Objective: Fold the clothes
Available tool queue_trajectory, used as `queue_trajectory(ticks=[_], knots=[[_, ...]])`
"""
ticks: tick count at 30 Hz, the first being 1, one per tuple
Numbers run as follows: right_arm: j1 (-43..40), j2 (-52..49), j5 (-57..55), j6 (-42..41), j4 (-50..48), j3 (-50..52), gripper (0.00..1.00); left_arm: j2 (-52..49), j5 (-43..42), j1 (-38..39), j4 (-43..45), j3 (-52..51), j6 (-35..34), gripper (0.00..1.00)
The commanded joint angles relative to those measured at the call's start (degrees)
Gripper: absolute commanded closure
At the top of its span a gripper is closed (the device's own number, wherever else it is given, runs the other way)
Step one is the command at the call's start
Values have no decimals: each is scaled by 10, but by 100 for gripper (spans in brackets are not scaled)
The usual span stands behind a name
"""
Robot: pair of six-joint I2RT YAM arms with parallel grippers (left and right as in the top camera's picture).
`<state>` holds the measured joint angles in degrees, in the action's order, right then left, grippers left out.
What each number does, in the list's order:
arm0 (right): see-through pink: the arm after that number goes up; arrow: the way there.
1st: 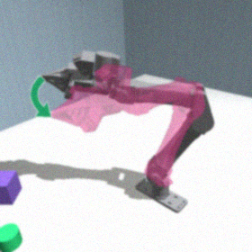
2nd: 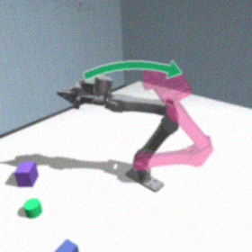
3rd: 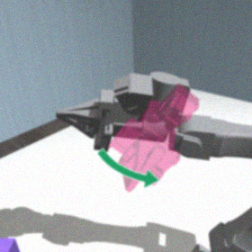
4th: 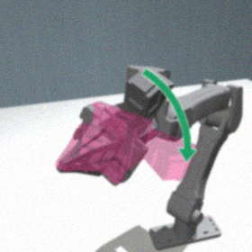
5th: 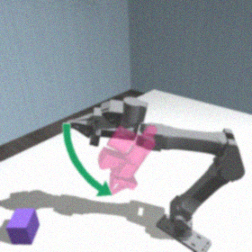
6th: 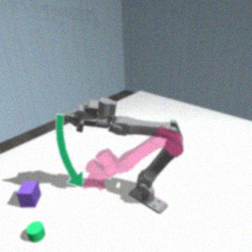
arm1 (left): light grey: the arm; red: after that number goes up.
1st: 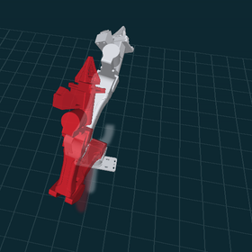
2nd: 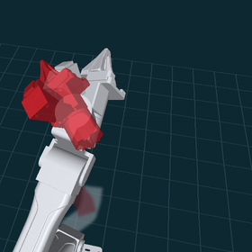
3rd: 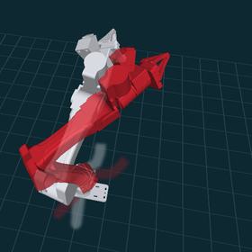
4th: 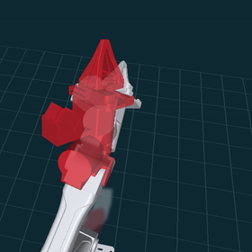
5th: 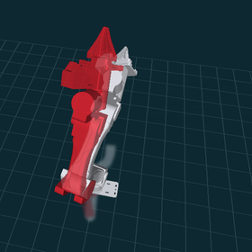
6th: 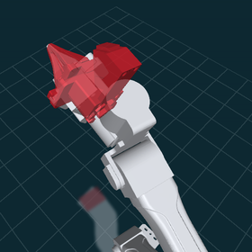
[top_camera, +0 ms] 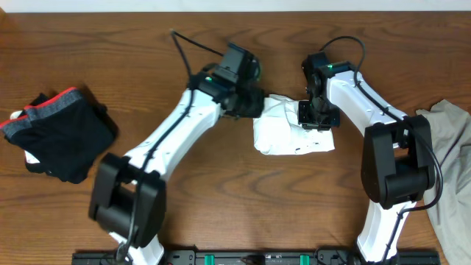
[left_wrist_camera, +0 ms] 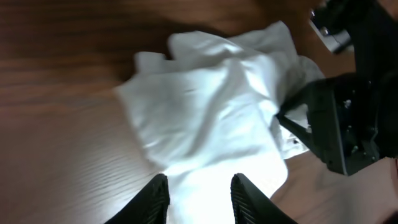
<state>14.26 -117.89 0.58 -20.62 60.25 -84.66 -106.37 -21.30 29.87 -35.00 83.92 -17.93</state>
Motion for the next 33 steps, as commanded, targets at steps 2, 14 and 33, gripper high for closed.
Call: queue_trajectory(ticks=[2,14,33], knots=[[-3,-6,-18,-12,-3,2,80,-12,-29,12,16,7,8,64],[-3,-6,-16,-17,-7,2,81,-49,-53,30,44,7,7,64],[-47,-6,-20,5,-27,2,79,-181,4,33,-101,3,29,66]])
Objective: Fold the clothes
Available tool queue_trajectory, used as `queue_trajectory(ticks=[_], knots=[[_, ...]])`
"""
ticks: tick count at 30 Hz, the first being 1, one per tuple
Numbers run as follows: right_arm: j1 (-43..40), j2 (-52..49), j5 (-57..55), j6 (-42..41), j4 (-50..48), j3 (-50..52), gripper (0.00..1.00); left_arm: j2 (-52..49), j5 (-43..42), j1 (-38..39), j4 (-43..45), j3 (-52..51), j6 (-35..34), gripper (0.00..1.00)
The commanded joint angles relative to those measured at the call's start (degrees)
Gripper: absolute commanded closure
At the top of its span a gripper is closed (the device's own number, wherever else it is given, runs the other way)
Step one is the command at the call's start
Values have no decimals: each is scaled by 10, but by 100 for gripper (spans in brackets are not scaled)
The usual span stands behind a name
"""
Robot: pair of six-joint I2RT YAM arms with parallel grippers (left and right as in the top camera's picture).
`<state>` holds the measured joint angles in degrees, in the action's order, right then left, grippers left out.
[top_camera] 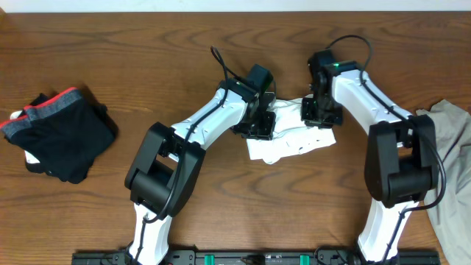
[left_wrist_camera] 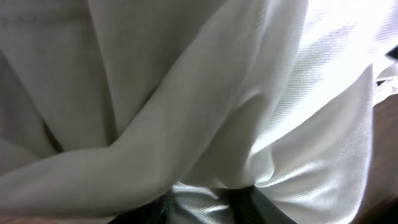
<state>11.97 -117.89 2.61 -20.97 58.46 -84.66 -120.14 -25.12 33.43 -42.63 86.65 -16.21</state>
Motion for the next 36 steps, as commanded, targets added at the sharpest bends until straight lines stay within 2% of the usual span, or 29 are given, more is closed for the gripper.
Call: queue_trajectory(ticks=[1,8,17,23,25,28,31,36], knots=[[-28,-6,-44,13,-13,2,79,-43,43,-3,-33,-24,12,66],[-56,-6,-58,16,-49,2,78,-43,93,-2,-80,-31,16,66],[-77,-6,-58,37,-63,2,73,-39,93,-2,-88,-40,18,66],[-74,-4,-34,58,-52,-2,71,24,92,-2,-105,-32,24,65],[-76,4,-15,61,-46,-6,71,72,98,-3,-104,-30,38,65],[-79,36,49,81,-41,-10,71,150,170,-7,-102,-30,40,64],[-78,81,133,107,-37,-9,72,216,231,-24,-79,-30,40,56],[-51,127,245,118,-6,-9,73,247,238,-75,-9,-30,42,53]])
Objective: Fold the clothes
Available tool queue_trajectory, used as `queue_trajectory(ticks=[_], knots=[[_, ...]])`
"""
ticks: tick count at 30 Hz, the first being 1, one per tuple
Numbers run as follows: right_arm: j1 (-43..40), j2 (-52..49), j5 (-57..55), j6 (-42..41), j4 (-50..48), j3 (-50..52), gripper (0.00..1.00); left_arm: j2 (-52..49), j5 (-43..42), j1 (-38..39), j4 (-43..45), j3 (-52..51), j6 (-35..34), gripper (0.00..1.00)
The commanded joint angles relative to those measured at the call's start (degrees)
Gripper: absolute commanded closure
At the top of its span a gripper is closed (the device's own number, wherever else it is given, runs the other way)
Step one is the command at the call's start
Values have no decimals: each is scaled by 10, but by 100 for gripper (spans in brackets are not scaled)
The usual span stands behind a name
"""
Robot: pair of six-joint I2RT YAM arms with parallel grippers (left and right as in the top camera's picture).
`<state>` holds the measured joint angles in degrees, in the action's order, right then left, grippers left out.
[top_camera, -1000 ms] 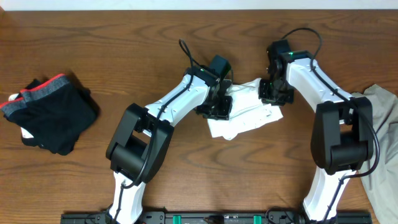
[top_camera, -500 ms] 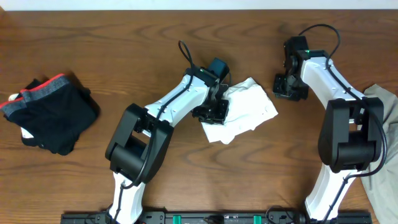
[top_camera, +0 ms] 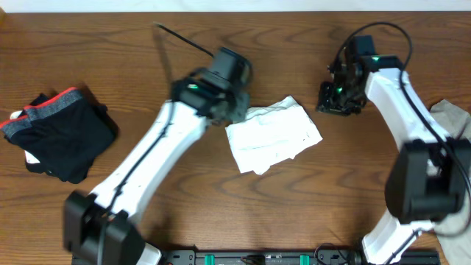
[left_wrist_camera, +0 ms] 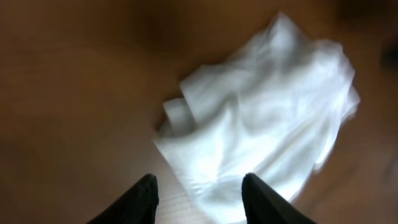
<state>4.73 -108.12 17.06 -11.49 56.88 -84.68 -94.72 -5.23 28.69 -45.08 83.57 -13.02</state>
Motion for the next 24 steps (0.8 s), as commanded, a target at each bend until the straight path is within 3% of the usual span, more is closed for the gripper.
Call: queue_trajectory(ticks=[1,6,14,24], knots=[[30,30,107,24,14,-9,74,-13,28,-40,29,1,10,53],[91,30,130,15,3,17,74,-70,-93,-75,70,1,25,52],[178,30,132,-75,-126,118,74,-166,-220,-76,88,1,28,53],[202,30,93,-121,-215,232,75,-243,-228,-61,52,-8,30,52]])
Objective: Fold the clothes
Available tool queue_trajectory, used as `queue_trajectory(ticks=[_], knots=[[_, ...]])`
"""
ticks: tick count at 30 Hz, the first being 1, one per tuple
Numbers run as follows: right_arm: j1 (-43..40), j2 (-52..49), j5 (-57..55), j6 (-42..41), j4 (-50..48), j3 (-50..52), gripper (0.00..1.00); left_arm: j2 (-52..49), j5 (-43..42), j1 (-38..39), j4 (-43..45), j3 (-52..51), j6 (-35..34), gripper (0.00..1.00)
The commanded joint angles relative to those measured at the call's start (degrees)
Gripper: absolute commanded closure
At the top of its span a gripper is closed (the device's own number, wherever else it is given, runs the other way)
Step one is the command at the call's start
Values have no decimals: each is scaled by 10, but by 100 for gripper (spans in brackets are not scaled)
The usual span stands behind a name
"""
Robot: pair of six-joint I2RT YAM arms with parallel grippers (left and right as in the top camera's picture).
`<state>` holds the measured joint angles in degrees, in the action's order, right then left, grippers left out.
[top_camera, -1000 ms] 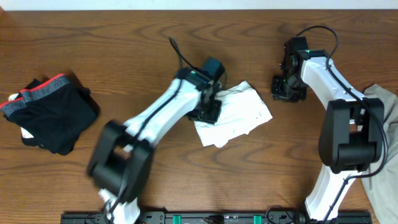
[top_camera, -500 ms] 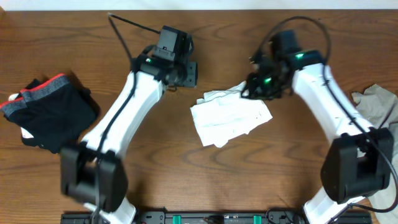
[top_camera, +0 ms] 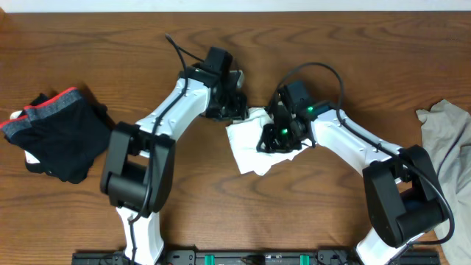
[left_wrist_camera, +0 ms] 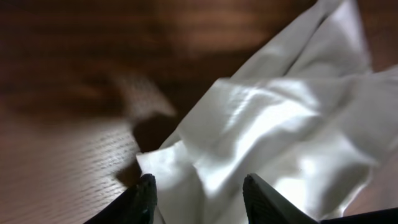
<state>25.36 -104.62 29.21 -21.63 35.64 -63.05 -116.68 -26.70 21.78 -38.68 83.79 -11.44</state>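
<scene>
A white garment (top_camera: pixel 250 151) lies crumpled and partly folded at the table's middle. My left gripper (top_camera: pixel 234 110) hangs open at the garment's far left corner. In the left wrist view its fingers (left_wrist_camera: pixel 147 198) straddle the white cloth (left_wrist_camera: pixel 273 124) just above it, with nothing pinched between them. My right gripper (top_camera: pixel 278 137) is down on the garment's right half and covers it. Whether its jaws are parted or holding fabric does not show from above.
A dark pair of shorts with a red waistband (top_camera: pixel 59 136) is bunched at the left side. A grey-beige garment (top_camera: pixel 445 147) lies at the right edge. Bare wooden table (top_camera: pixel 221 213) surrounds the white garment.
My right gripper was off the cloth, to its far right, and is now down on the garment's right half. My left gripper stays open by the far left corner, closer to the cloth.
Both grippers were first at the white garment, which lay further right. Then the left one was pressed into the cloth. After that the garment lay further left as a rough rectangle with both grippers clear. Now both are at it again.
</scene>
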Motion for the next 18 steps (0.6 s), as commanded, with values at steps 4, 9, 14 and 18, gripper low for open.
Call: queue_trajectory(ticks=[4,9,14,18], knots=[[-19,-5,-114,-10,0,22,71,-45,-14,30,-49,-23,14,52],[-41,-5,-155,66,-3,22,70,-48,-14,68,-79,-46,14,53],[-52,-5,-220,117,-14,22,65,-48,-14,96,-121,-49,13,63],[-53,-5,-305,153,-31,22,57,-48,-12,110,-150,-49,13,69]])
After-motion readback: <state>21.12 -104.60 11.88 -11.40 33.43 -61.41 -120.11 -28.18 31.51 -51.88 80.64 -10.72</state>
